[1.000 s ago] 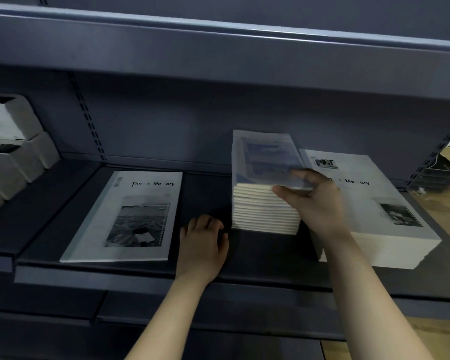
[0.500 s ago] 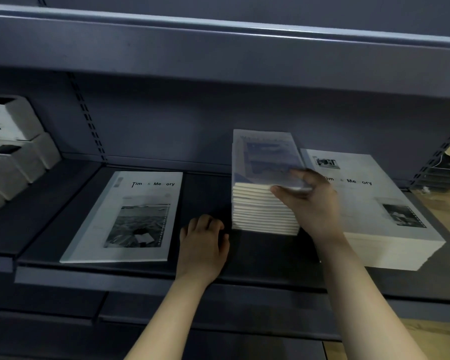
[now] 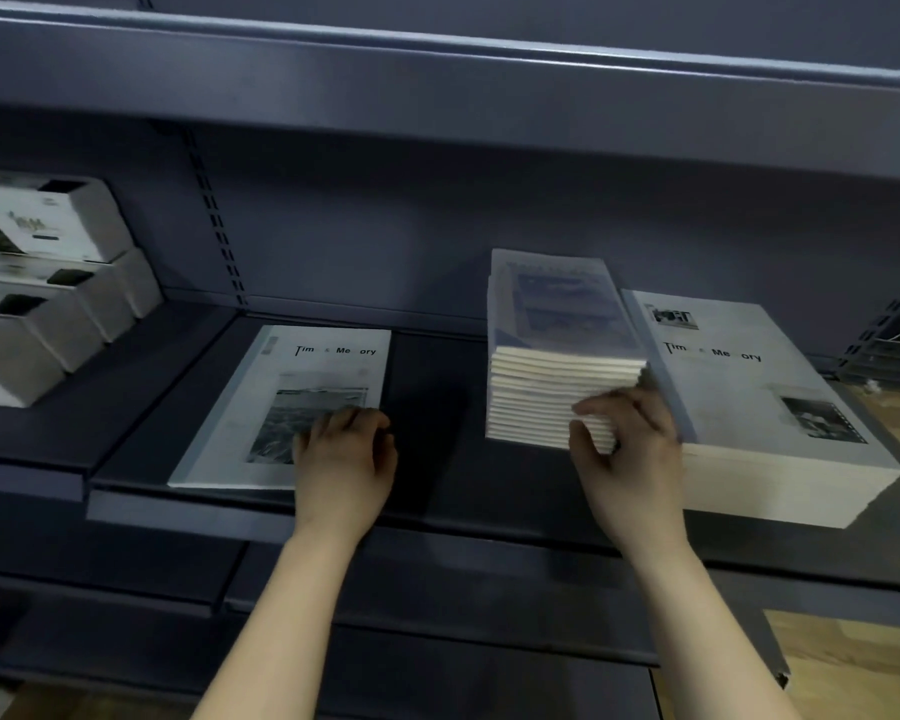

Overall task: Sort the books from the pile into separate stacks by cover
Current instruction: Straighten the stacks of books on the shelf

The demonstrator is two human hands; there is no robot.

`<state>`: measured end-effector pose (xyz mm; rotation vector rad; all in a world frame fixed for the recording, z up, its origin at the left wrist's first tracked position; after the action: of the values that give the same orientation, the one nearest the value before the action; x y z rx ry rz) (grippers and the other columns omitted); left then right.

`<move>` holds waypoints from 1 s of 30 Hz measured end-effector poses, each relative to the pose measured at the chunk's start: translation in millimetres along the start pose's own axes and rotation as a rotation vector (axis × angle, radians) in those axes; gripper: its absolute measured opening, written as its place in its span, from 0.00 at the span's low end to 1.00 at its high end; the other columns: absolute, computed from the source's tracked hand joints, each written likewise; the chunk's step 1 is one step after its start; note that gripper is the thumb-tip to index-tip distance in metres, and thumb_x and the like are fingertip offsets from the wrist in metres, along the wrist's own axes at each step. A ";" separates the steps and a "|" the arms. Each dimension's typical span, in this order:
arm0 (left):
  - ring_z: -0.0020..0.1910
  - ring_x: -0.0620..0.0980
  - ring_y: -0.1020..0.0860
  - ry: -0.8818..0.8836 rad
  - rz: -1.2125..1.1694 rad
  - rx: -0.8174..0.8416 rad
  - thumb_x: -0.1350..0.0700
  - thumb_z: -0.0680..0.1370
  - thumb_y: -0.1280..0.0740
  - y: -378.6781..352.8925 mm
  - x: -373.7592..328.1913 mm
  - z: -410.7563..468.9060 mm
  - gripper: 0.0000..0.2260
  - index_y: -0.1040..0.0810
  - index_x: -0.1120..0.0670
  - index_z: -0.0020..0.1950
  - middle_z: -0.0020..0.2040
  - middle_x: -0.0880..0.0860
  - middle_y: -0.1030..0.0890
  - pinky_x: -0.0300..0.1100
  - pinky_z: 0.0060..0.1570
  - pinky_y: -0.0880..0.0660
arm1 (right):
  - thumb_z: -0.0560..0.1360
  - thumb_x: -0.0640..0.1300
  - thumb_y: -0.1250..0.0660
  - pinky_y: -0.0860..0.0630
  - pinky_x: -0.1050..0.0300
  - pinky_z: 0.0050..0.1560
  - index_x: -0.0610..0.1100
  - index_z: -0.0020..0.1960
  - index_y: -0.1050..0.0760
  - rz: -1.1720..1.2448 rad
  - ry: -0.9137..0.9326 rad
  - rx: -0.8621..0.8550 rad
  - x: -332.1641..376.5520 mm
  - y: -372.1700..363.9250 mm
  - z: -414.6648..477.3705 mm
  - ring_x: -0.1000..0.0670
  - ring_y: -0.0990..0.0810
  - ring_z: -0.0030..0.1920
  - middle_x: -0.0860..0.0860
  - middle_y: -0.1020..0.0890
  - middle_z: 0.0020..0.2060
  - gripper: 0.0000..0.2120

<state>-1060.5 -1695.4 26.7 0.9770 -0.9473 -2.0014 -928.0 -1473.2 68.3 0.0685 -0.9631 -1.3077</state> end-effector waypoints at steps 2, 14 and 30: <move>0.47 0.60 0.23 0.069 0.044 0.040 0.56 0.72 0.30 6.7 21.6 2.8 0.06 0.20 0.54 0.48 0.46 0.56 0.20 0.51 0.46 0.32 | 0.70 0.37 0.30 0.28 0.62 0.50 0.47 0.46 0.21 0.014 -0.012 0.120 -1.9 -8.4 -10.0 0.52 0.25 0.50 0.53 0.24 0.45 0.07; 0.60 0.64 0.31 0.520 0.267 0.172 0.43 0.77 0.39 43.8 94.7 -1.3 0.22 0.27 0.56 0.63 0.61 0.61 0.27 0.55 0.54 0.33 | 0.70 0.41 0.31 0.28 0.52 0.47 0.47 0.45 0.20 -0.178 -0.002 0.295 -4.6 -56.1 -43.9 0.46 0.26 0.48 0.51 0.22 0.44 0.04; 0.53 0.65 0.24 0.550 -0.248 0.035 0.53 0.78 0.34 51.0 91.6 2.7 0.22 0.34 0.62 0.67 0.58 0.64 0.23 0.46 0.42 0.32 | 0.71 0.44 0.33 0.27 0.50 0.45 0.48 0.45 0.22 -0.159 0.000 0.267 -11.0 -58.7 -47.4 0.47 0.27 0.49 0.53 0.23 0.45 0.04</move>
<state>-1091.6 -1794.6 40.6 1.6205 -0.5776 -1.7556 -943.2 -1504.5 0.5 0.3567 -1.1461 -1.3155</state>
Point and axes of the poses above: each hand's wrist, its own z-axis towards the middle knuckle, its own y-axis out of the back of the hand, x = y × z, the point moved 2 cm from there along z, towards the middle knuckle
